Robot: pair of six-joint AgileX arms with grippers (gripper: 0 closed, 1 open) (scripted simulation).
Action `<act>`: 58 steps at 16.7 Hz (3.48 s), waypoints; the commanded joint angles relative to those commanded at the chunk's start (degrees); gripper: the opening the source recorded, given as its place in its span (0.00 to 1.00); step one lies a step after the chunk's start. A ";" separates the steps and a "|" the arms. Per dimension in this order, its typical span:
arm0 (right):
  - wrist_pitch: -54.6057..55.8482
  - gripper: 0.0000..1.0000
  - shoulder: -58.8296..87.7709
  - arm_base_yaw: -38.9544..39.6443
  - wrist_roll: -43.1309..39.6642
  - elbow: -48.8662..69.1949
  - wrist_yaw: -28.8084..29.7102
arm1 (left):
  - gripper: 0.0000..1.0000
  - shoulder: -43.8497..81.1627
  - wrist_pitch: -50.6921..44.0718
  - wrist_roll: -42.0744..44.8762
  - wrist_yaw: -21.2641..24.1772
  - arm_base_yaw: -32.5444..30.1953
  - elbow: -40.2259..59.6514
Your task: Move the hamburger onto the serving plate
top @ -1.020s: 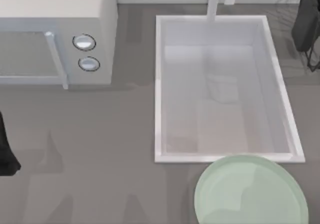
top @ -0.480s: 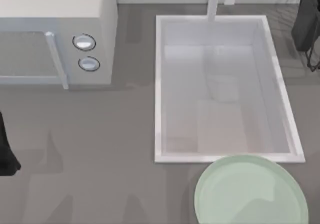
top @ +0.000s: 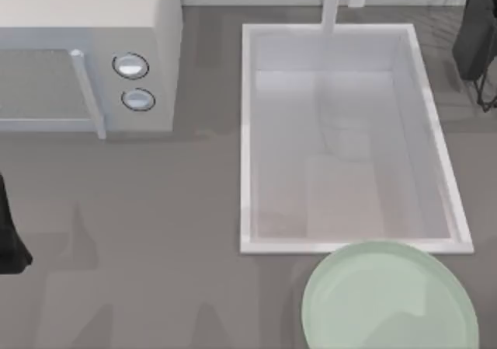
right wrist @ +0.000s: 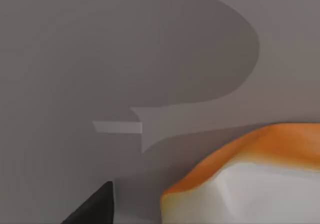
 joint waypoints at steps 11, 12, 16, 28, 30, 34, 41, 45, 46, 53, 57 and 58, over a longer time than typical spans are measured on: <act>0.00 0.10 0.00 0.00 0.00 0.00 0.00 | 1.00 0.00 0.00 0.00 0.00 0.00 0.00; 0.00 0.02 0.00 0.00 0.00 0.00 0.00 | 1.00 0.00 0.00 0.00 0.00 0.00 0.00; 0.00 0.00 0.00 0.00 0.00 0.00 0.00 | 1.00 0.00 0.00 0.00 0.00 0.00 0.00; -17.74 0.00 -8.62 -0.17 -0.42 10.13 0.33 | 1.00 0.00 0.00 0.00 0.00 0.00 0.00; -24.13 0.00 -10.85 -0.26 -0.44 13.54 0.34 | 1.00 0.00 0.00 0.00 0.00 0.00 0.00; -29.90 0.00 -14.10 -0.31 -0.48 17.76 0.36 | 1.00 0.00 0.00 0.00 0.00 0.00 0.00; -29.95 0.00 -13.49 0.64 -2.12 17.95 0.31 | 1.00 0.00 0.00 0.00 0.00 0.00 0.00; -30.84 0.00 -11.19 5.73 -12.88 19.74 0.19 | 1.00 0.00 0.00 0.00 0.00 0.00 0.00; -31.11 0.00 -10.43 7.61 -17.08 20.28 0.15 | 1.00 0.00 0.00 0.00 0.00 0.00 0.00; -32.28 0.00 -5.48 24.94 -61.04 22.45 -0.48 | 1.00 0.00 0.00 0.00 0.00 0.00 0.00; -32.29 0.00 -3.34 35.89 -89.16 22.90 -1.11 | 1.00 0.00 0.00 0.00 0.00 0.00 0.00; -32.15 0.00 -2.98 38.58 -95.62 23.00 -1.24 | 1.00 0.00 0.00 0.00 0.00 0.00 0.00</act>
